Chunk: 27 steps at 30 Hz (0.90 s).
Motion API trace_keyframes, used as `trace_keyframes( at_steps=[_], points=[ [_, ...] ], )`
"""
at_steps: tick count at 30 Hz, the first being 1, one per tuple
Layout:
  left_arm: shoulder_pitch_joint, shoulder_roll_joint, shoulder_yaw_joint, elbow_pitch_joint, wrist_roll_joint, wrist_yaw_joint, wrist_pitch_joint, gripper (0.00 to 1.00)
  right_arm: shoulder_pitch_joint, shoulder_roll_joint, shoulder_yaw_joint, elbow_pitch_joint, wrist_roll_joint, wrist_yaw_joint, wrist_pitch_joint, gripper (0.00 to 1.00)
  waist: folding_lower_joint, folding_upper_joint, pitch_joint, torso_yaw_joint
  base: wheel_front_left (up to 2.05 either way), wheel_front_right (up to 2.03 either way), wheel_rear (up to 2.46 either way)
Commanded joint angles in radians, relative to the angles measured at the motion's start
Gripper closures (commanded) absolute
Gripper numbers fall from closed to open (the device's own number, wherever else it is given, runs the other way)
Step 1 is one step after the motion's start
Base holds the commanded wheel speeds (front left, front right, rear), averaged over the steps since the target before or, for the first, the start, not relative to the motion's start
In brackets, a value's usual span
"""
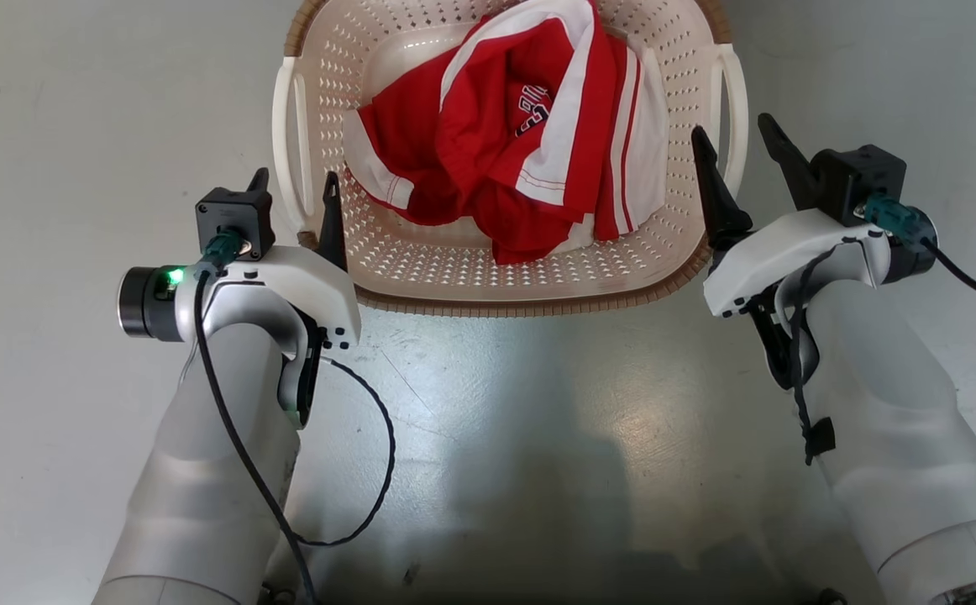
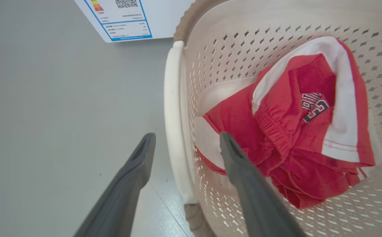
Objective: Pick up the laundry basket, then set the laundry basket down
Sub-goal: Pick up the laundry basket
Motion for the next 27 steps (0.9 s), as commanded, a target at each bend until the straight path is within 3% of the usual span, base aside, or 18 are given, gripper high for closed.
trace_keyframes(
  at_steps=[1, 11, 12, 14, 15, 16, 18, 19, 20, 21, 22, 27],
  points=[
    [0.006, 0.024, 0.013, 0.002, -0.015, -0.008, -0.006, 0.0, 0.016, 0.019, 0.022, -0.002, 0.006, 0.006, -0.007, 0.0, -0.0001, 0.0, 0.004, 0.001, 0.0, 0.0, 0.0],
    [-0.056, 0.024, -0.039, 0.073, -0.05, -0.015, -0.006, 0.0, -0.029, 0.019, 0.05, 0.076, 0.033, 0.006, -0.007, 0.0, -0.0001, 0.0, 0.021, 0.005, 0.0, 0.0, 0.0],
    [-0.06, 0.024, -0.046, 0.078, -0.055, -0.015, -0.006, 0.04, -0.034, 0.019, 0.053, 0.09, 0.038, 0.006, -0.007, 0.0, -0.0001, 0.0, 0.023, 0.006, 0.0, 0.0, 0.0],
    [-0.068, 0.024, -0.057, 0.088, -0.063, -0.014, -0.006, 0.25, -0.045, 0.019, 0.059, 0.115, 0.042, 0.006, -0.007, 0.03, -0.0001, 0.0, 0.025, 0.008, 0.0, 0.0, 0.0],
    [-0.071, 0.024, -0.062, 0.091, -0.067, -0.014, -0.006, 0.43, -0.05, 0.019, 0.063, 0.125, 0.046, 0.006, -0.007, 0.21, -0.0001, 0.0, 0.026, 0.009, 0.0, 0.0, 0.0],
    [-0.073, 0.024, -0.067, 0.093, -0.072, -0.014, -0.006, 0.55, -0.055, 0.019, 0.067, 0.134, 0.05, 0.006, -0.007, 0.51, -0.0001, 0.0, 0.026, 0.01, 0.0, 0.0, 0.0],
    [-0.077, 0.024, -0.077, 0.096, -0.08, -0.014, -0.006, 0.78, -0.064, 0.019, 0.074, 0.146, 0.055, 0.006, -0.007, 0.62, -0.0001, 0.0, 0.028, 0.011, 0.0, 0.0, 0.0],
    [-0.078, 0.024, -0.083, 0.098, -0.085, -0.013, -0.006, 0.94, -0.068, 0.019, 0.077, 0.151, 0.059, 0.006, -0.007, 0.71, -0.0001, 0.0, 0.028, 0.012, 0.0, 0.0, 0.0],
    [-0.079, 0.024, -0.089, 0.1, -0.089, -0.013, -0.006, 1.0, -0.071, 0.019, 0.08, 0.156, 0.062, 0.006, -0.007, 0.8, -0.0001, 0.0, 0.028, 0.012, 0.0, 0.0, 0.0],
    [-0.08, 0.024, -0.095, 0.101, -0.092, -0.012, -0.006, 1.0, -0.074, 0.019, 0.082, 0.16, 0.066, 0.006, -0.007, 0.95, -0.0001, 0.0, 0.028, 0.012, 0.0, 0.0, 0.0],
    [-0.081, 0.024, -0.099, 0.103, -0.095, -0.011, -0.006, 1.0, -0.076, 0.019, 0.084, 0.163, 0.07, 0.006, -0.007, 1.0, -0.0001, 0.0, 0.027, 0.012, 0.0, 0.0, 0.0],
    [-0.078, 0.024, -0.116, 0.099, -0.107, -0.004, -0.006, 1.0, -0.075, 0.019, 0.091, 0.178, 0.088, 0.006, -0.007, 1.0, -0.0001, 0.0, 0.016, 0.011, 0.0, 0.0, 0.0]
  ],
)
